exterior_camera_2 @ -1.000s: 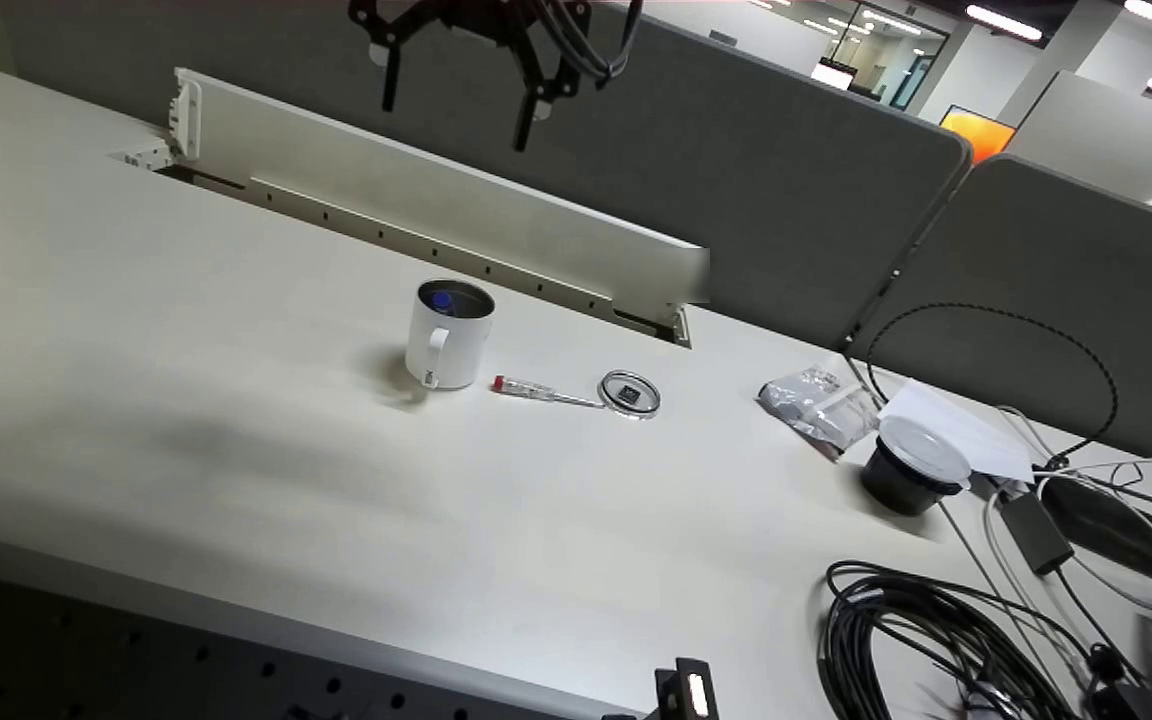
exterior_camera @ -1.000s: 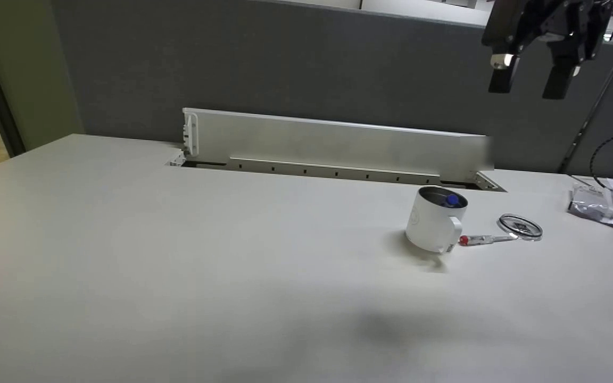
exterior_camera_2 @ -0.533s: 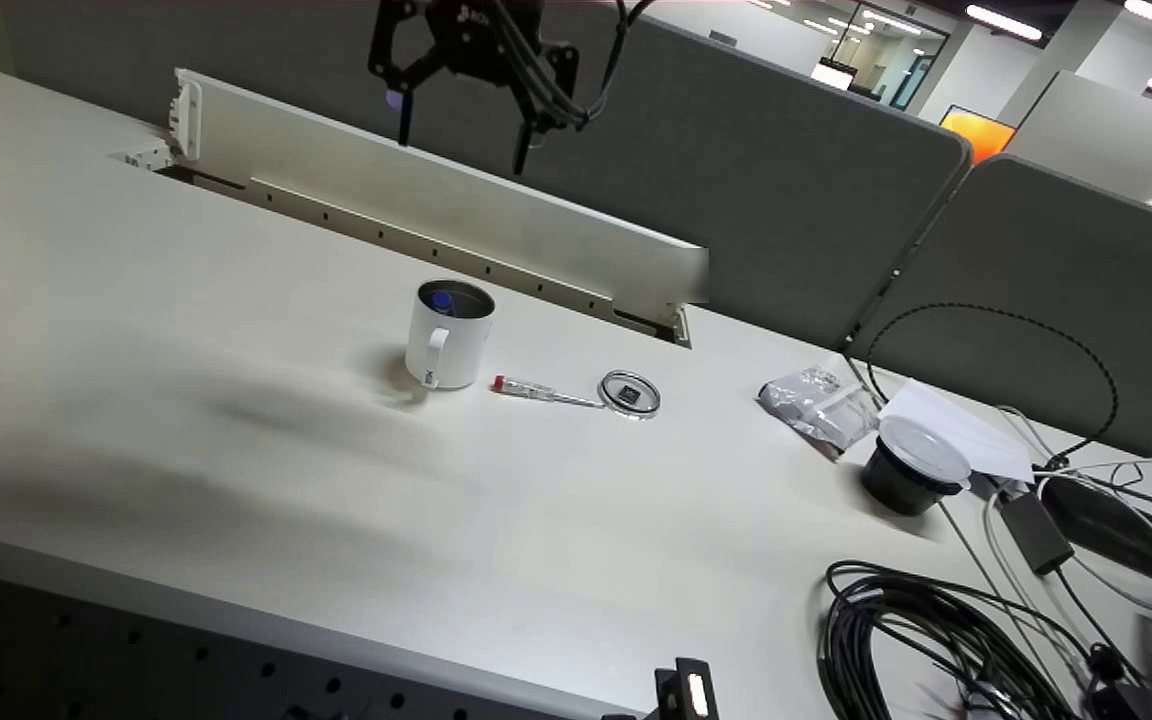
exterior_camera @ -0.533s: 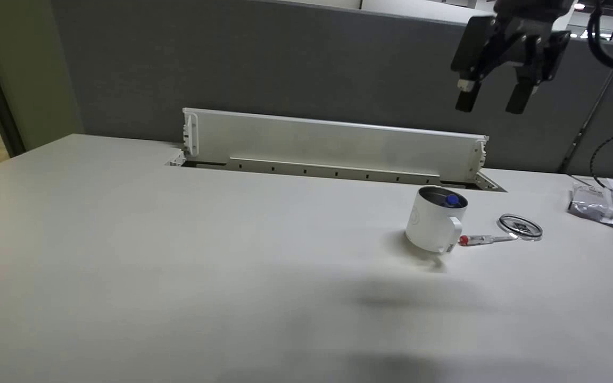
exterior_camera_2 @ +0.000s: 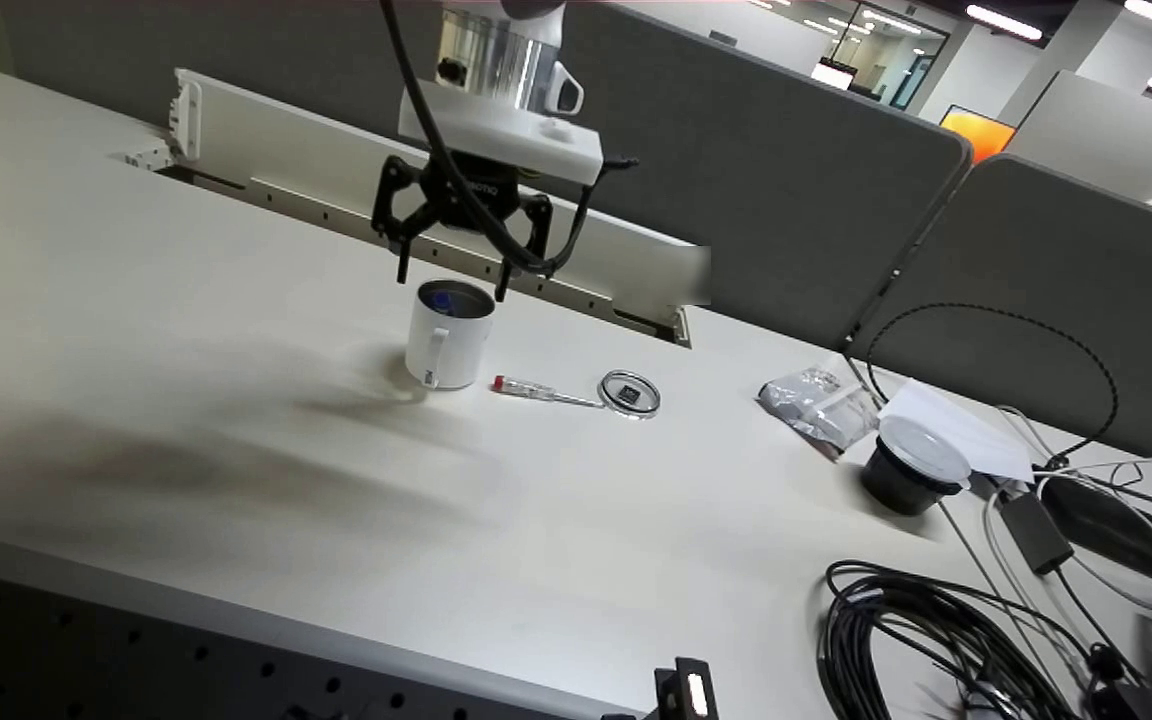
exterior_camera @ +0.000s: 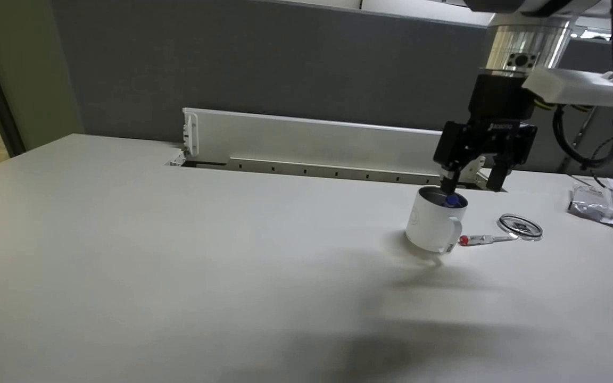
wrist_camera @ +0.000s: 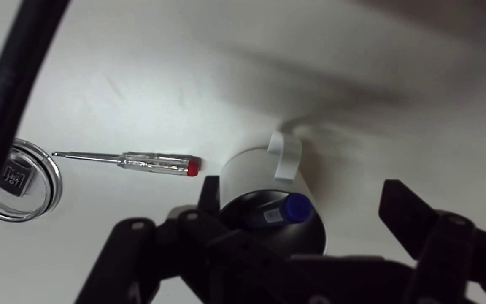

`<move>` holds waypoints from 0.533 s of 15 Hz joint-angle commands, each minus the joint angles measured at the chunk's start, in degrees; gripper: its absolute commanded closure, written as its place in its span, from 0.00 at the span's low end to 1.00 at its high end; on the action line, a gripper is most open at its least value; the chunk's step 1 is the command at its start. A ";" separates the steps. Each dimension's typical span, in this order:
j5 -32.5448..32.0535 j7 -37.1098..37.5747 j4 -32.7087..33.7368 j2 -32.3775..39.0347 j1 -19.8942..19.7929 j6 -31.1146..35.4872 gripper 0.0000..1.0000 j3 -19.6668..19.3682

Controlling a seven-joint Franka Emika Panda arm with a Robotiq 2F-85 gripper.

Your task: Remove the blue marker from the white mug

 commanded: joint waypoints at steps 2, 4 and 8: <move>-1.00 1.28 2.86 4.84 -2.84 4.29 0.38 2.59; -1.69 1.70 3.50 6.08 -3.05 5.73 0.51 3.05; -1.75 1.42 3.99 6.75 -3.94 8.21 0.76 4.61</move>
